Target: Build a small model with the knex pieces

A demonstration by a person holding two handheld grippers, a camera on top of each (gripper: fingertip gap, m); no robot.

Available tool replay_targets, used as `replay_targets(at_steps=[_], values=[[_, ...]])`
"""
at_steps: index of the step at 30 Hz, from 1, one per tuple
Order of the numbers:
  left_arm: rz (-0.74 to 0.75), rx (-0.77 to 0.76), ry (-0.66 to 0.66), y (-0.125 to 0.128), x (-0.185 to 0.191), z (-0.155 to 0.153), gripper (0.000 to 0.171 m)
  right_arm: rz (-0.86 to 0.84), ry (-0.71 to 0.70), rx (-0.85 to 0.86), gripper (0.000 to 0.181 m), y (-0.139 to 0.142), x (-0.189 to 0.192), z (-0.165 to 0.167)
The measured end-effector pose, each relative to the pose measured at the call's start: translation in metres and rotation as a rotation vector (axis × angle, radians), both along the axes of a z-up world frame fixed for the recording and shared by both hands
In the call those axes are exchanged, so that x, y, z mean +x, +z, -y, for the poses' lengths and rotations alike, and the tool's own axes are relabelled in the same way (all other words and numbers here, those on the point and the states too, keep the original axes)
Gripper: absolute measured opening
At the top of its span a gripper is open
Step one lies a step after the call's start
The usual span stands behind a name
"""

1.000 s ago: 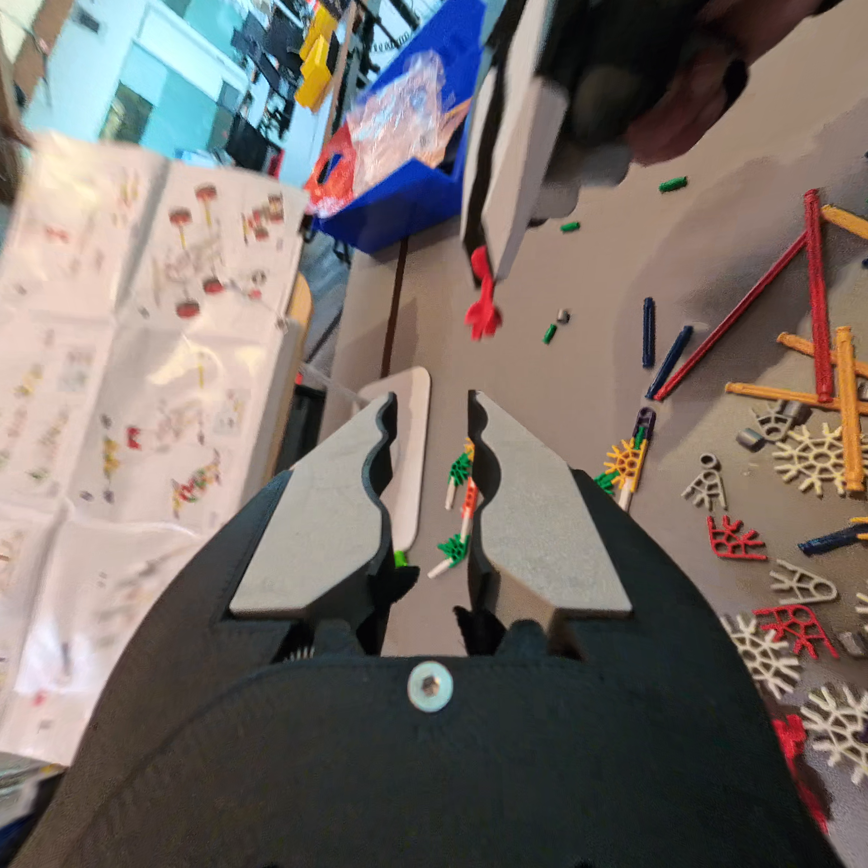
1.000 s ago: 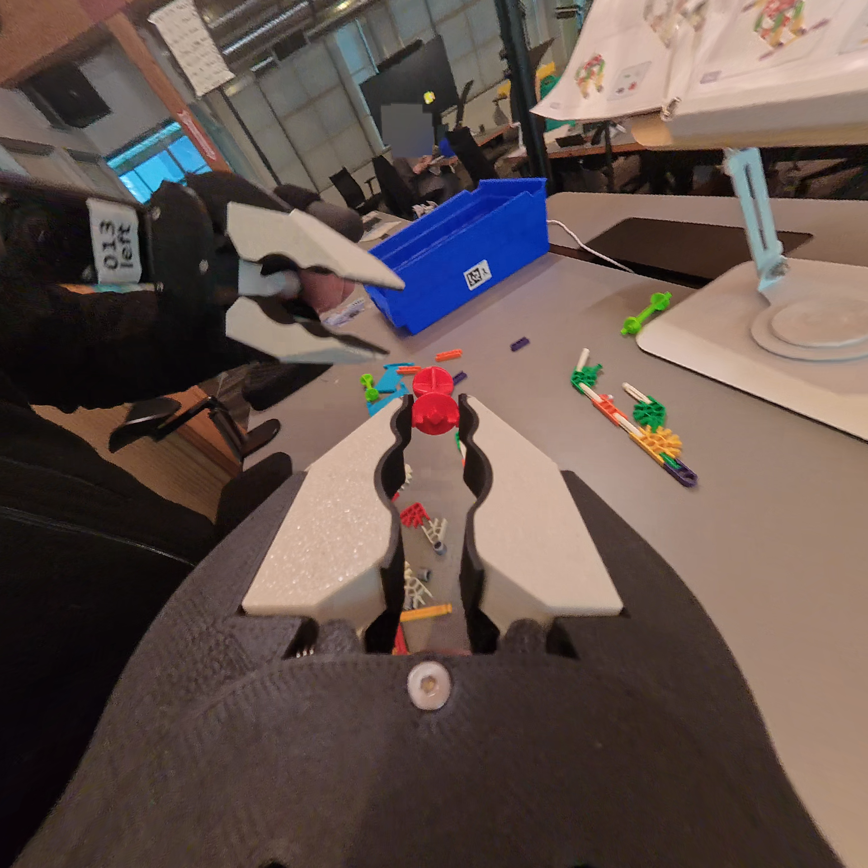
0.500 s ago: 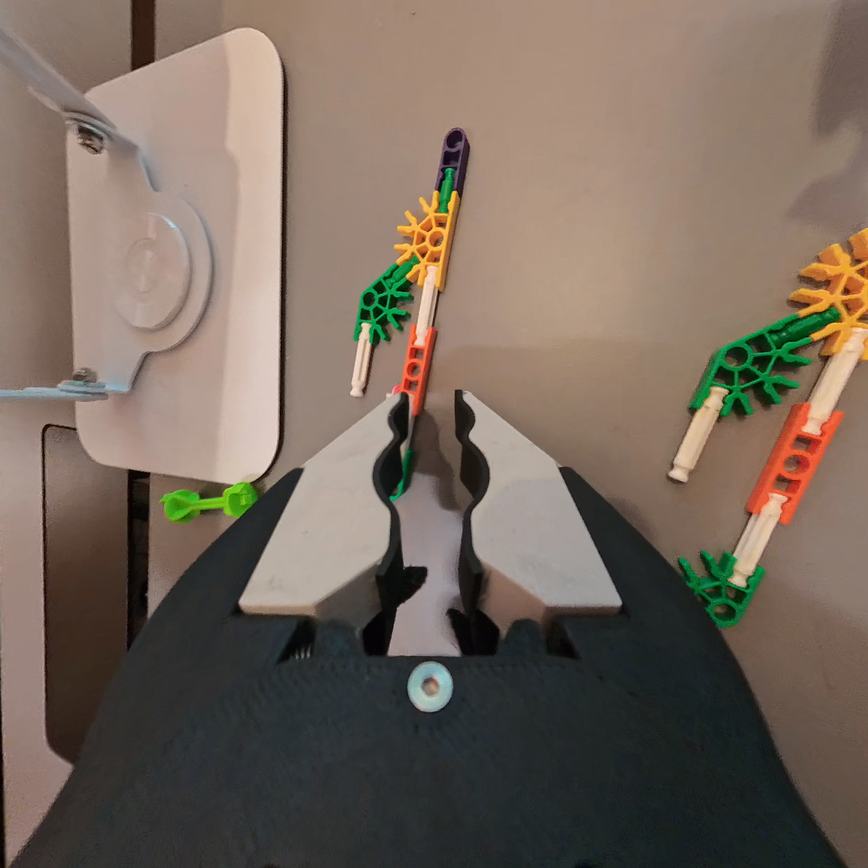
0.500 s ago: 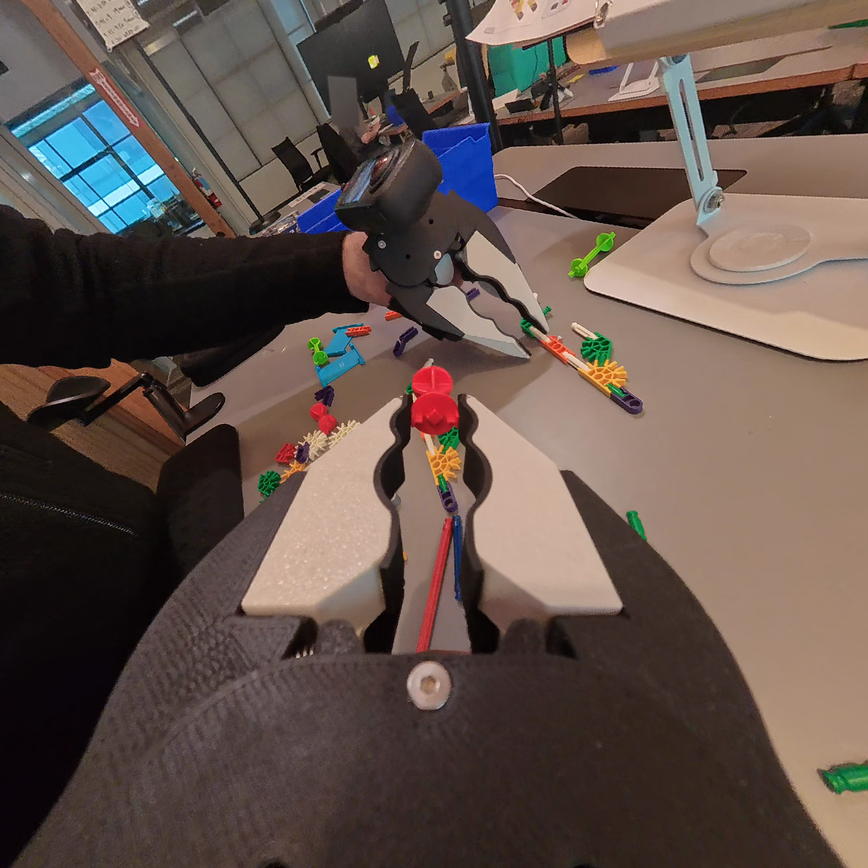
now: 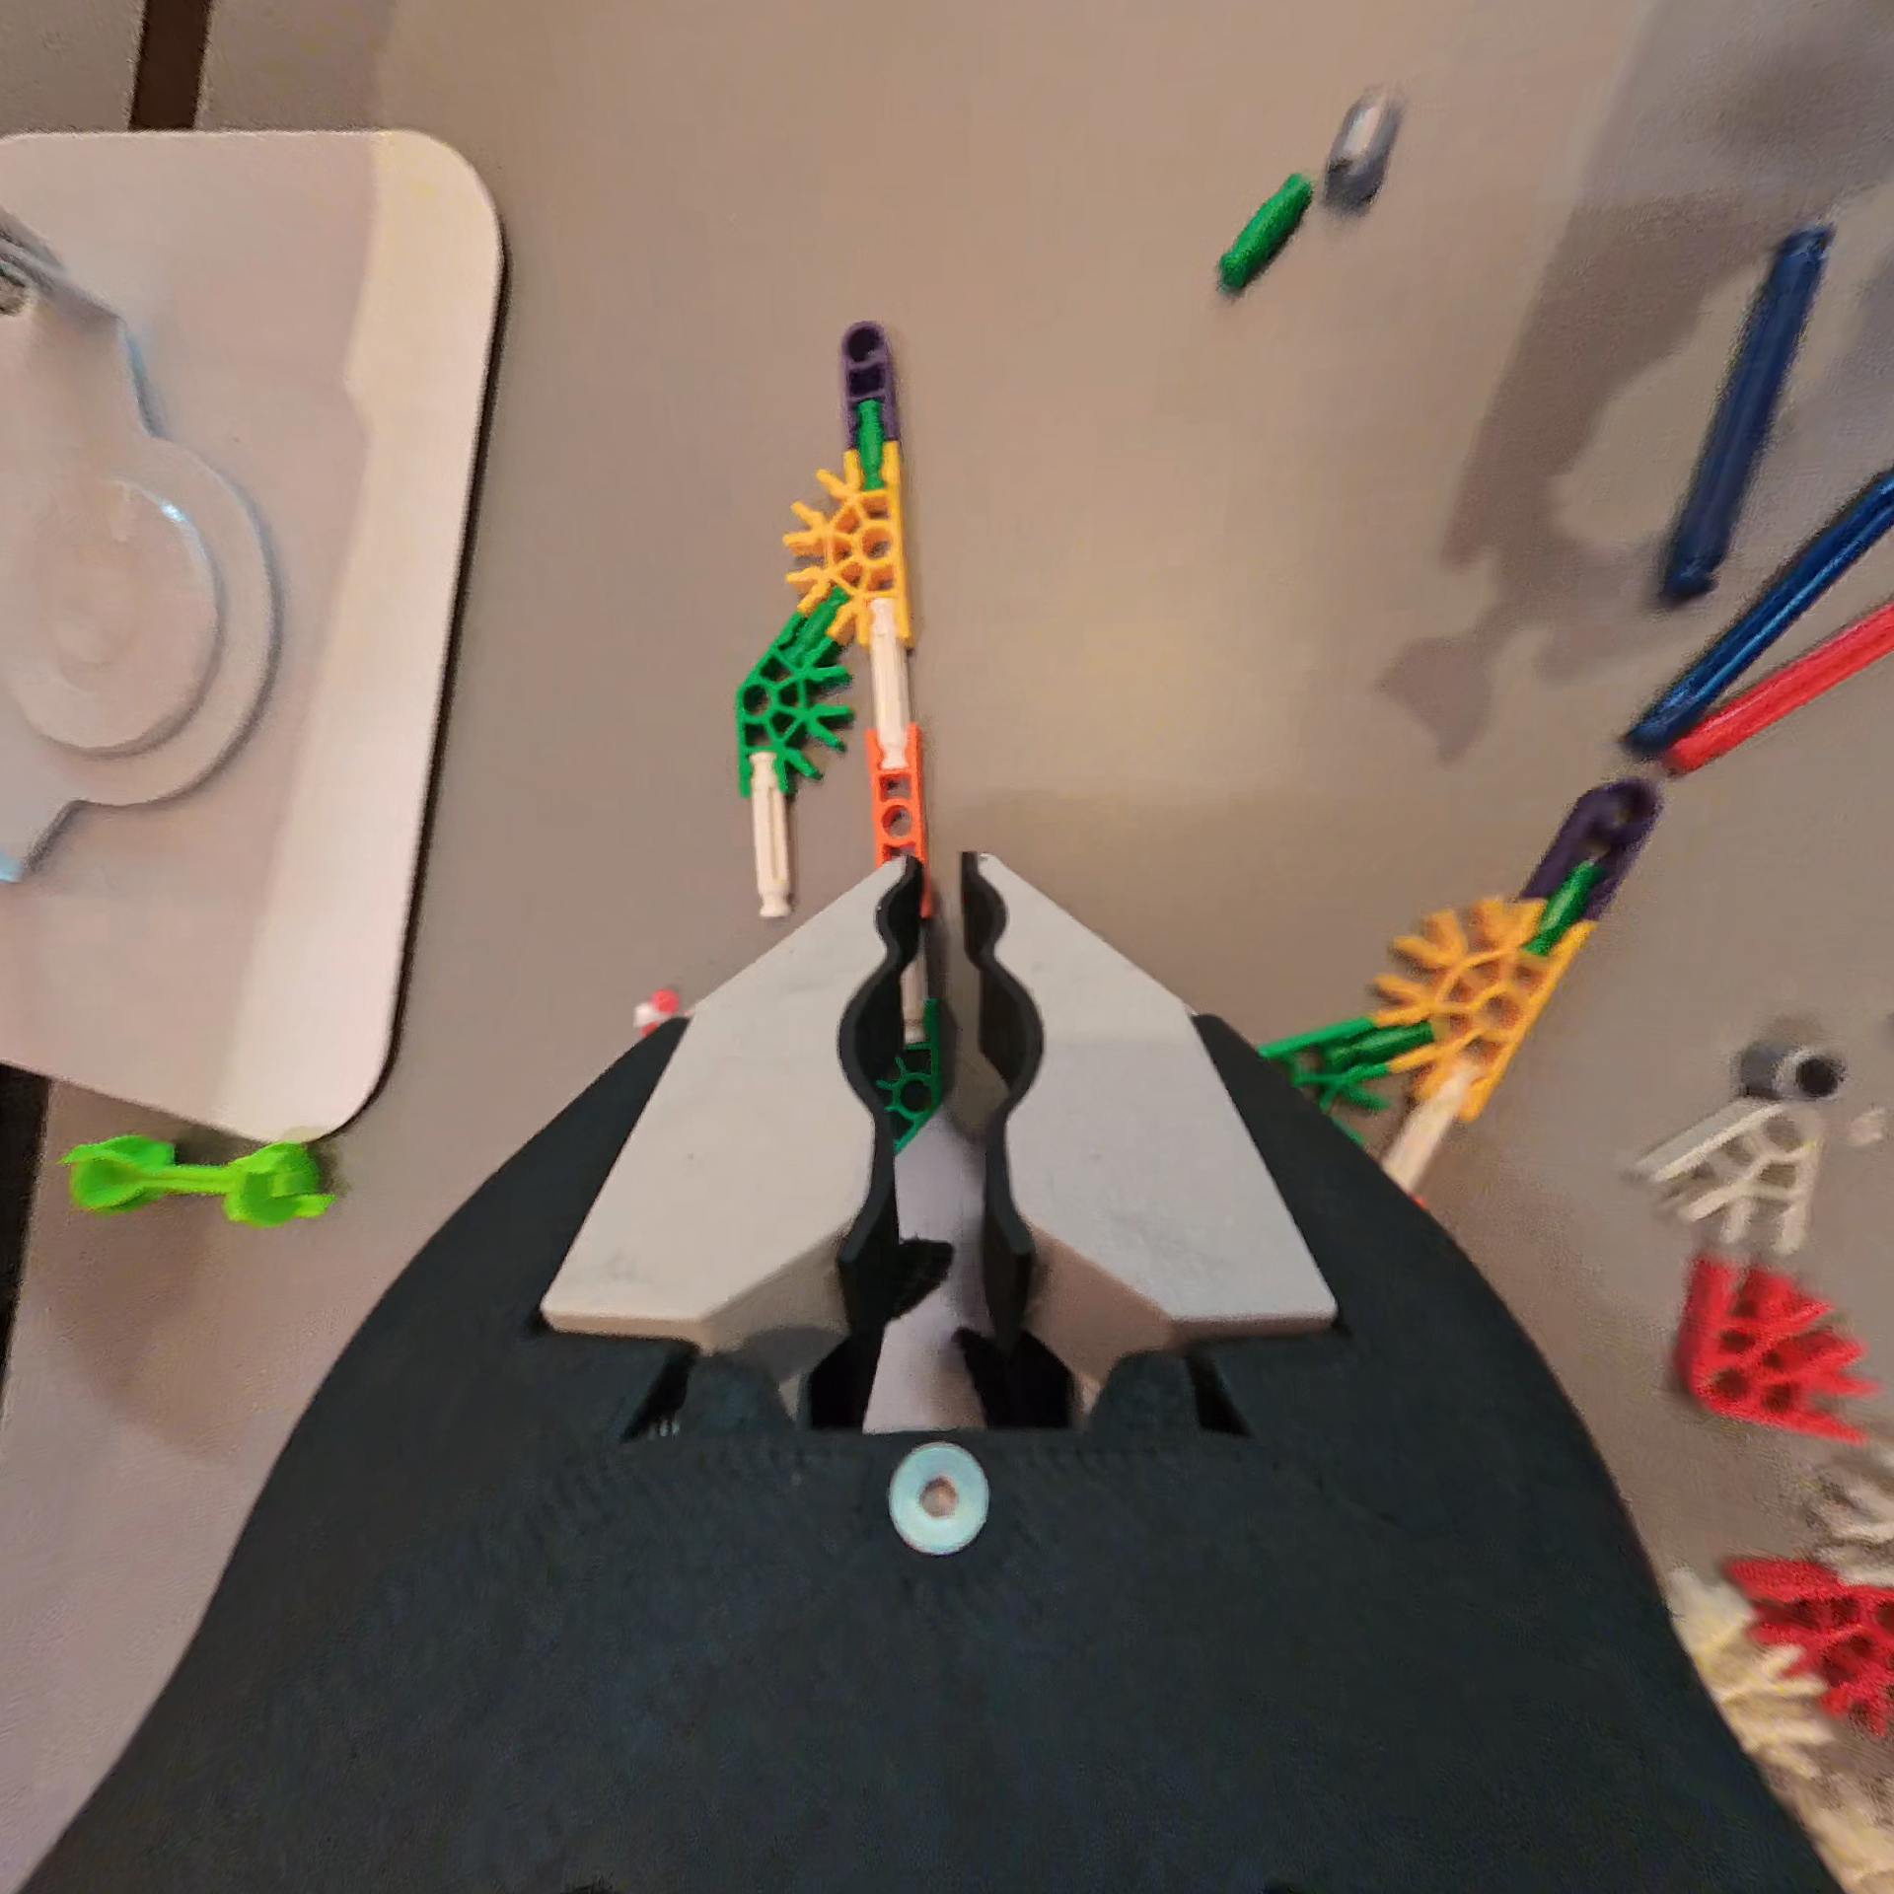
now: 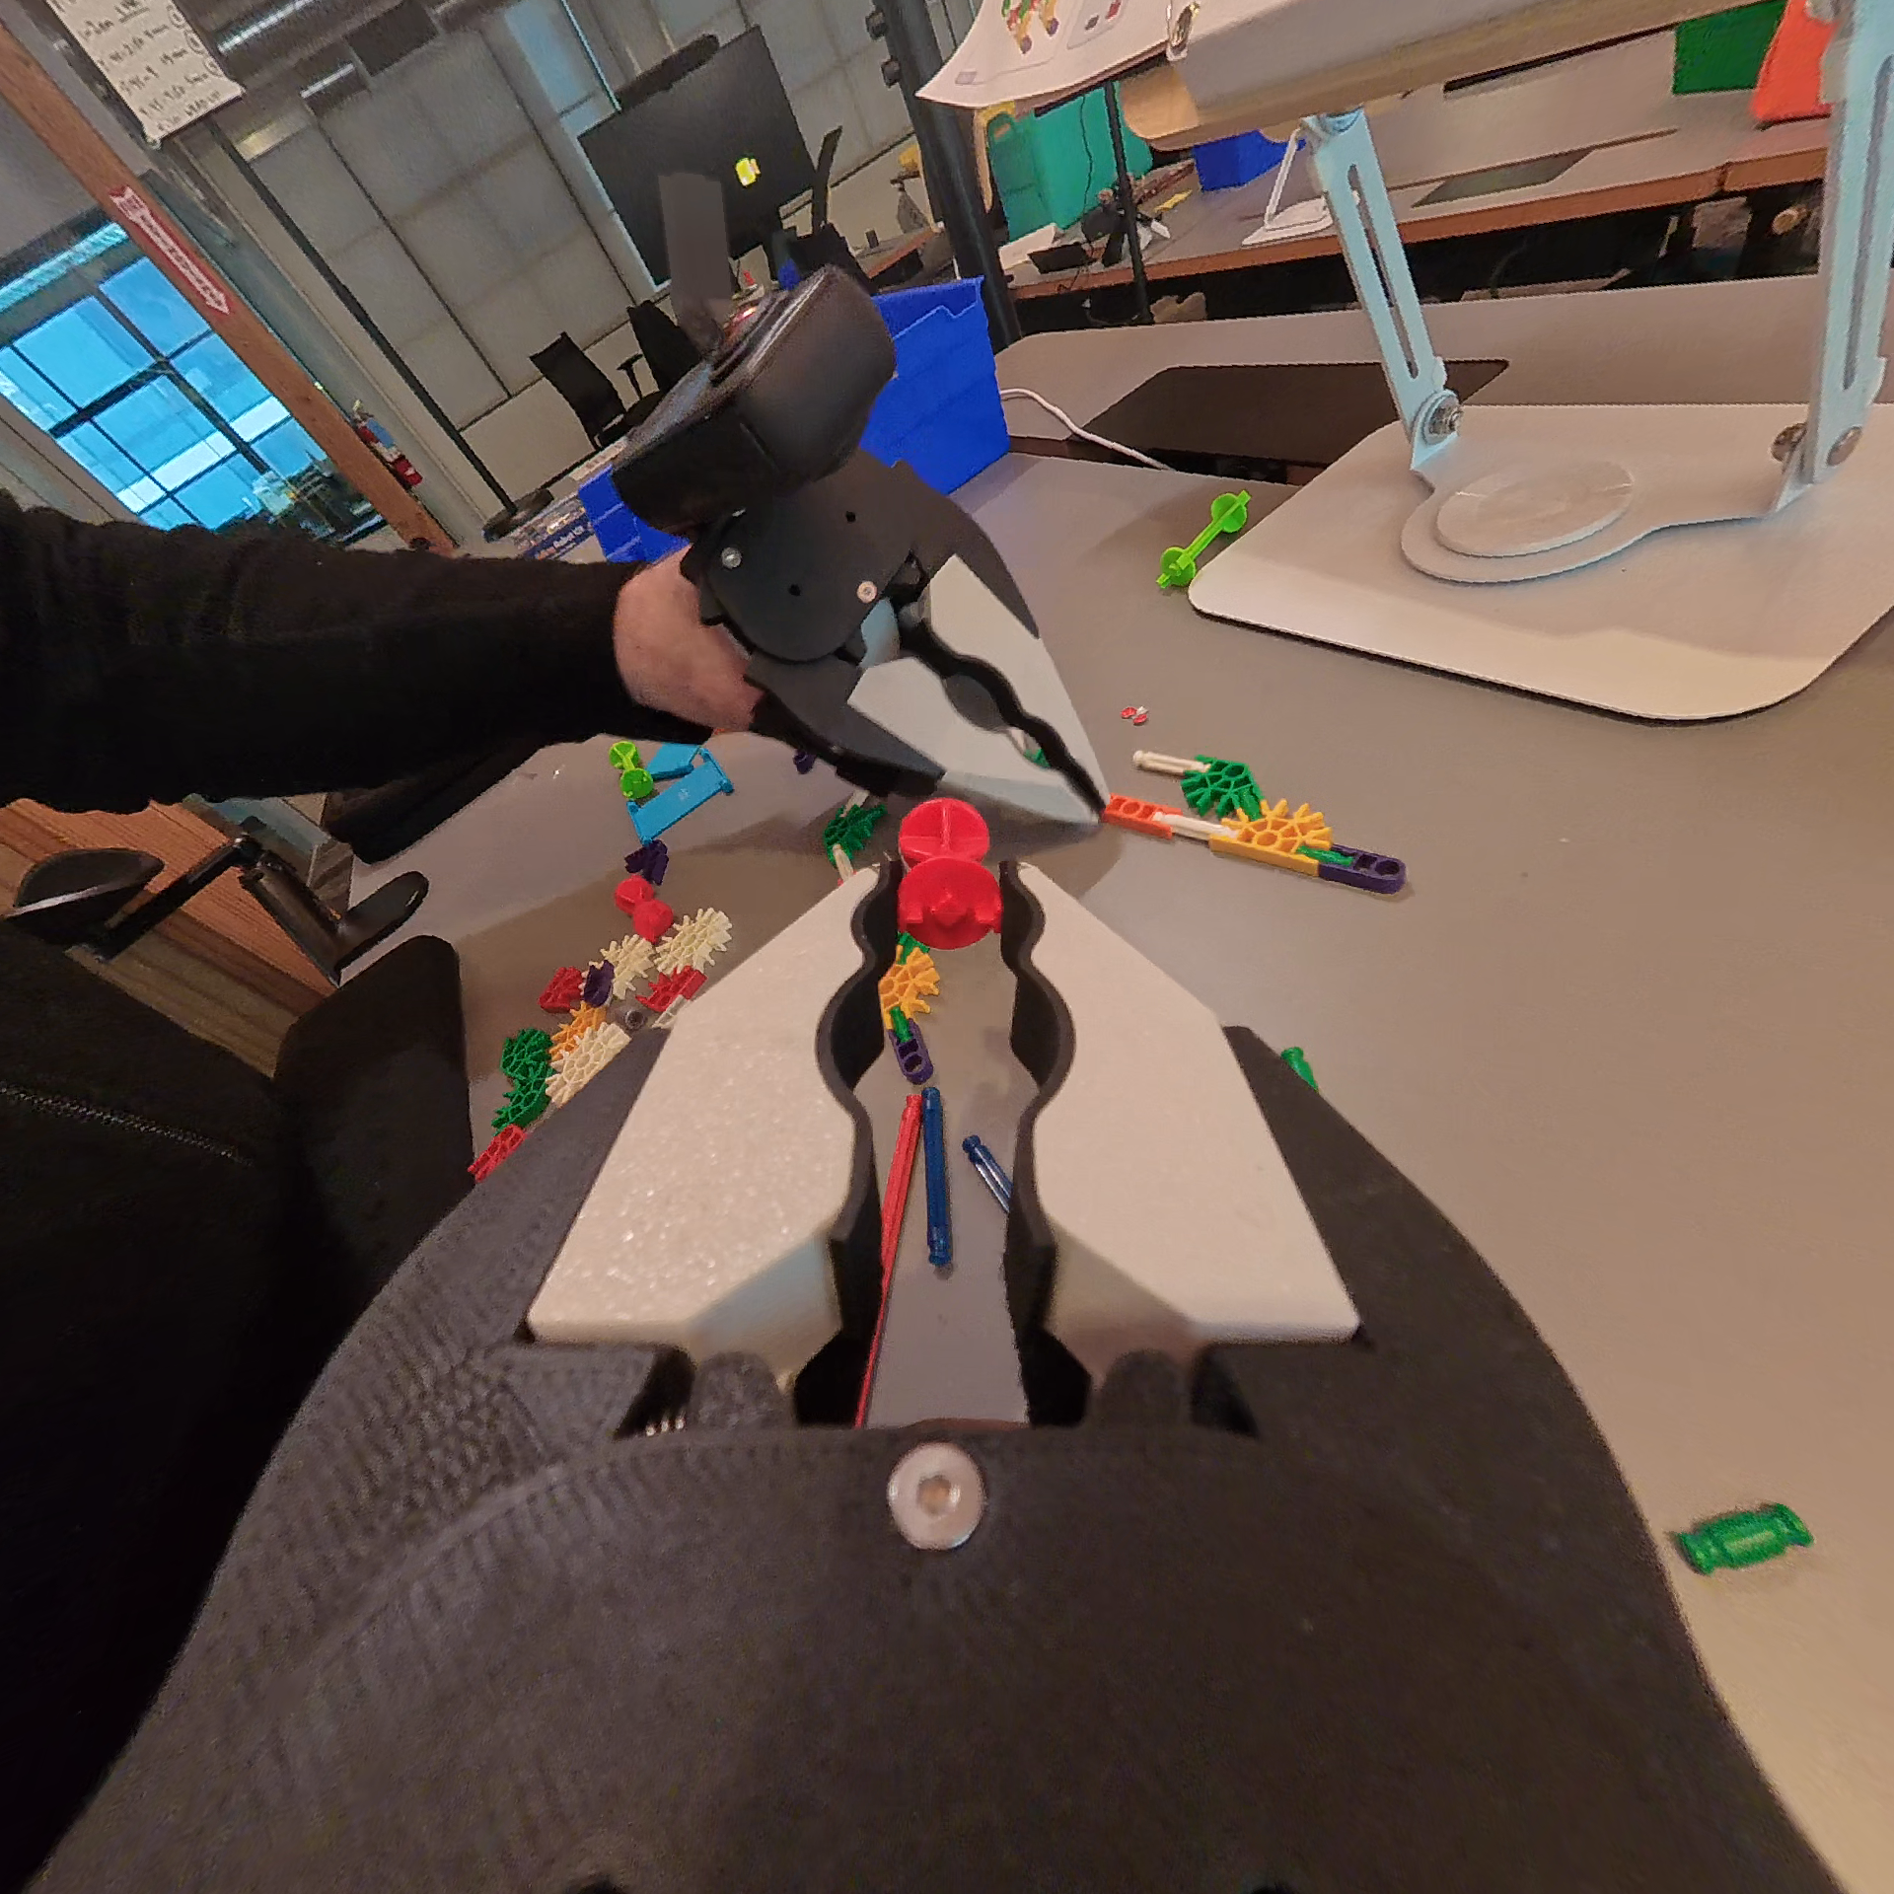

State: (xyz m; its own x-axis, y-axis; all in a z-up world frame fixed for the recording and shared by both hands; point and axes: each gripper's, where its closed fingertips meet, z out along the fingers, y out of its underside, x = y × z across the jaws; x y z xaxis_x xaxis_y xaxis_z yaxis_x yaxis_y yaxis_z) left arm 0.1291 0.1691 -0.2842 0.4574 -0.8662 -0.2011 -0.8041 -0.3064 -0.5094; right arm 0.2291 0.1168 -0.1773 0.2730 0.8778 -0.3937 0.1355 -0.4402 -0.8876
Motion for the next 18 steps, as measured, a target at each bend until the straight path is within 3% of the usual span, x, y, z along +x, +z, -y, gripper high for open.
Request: replay_targets(at_steps=[3,6,12,18], values=[[-0.007,-0.035,-0.010,-0.002,0.019,0.017,0.025,0.018,-0.012,0.005,0.017,-0.002,0.003,-0.002],[0.054,-0.071,-0.058,0.008,0.034,0.032,0.034,0.035,-0.020,0.015,0.017,-0.002,0.007,-0.003],[0.102,-0.135,0.074,0.010,0.003,0.031,0.034,0.052,-0.043,0.031,0.017,-0.001,0.015,-0.003],[0.102,-0.199,0.008,-0.004,0.024,0.056,0.034,0.091,-0.065,0.041,0.018,-0.008,0.016,-0.007]])
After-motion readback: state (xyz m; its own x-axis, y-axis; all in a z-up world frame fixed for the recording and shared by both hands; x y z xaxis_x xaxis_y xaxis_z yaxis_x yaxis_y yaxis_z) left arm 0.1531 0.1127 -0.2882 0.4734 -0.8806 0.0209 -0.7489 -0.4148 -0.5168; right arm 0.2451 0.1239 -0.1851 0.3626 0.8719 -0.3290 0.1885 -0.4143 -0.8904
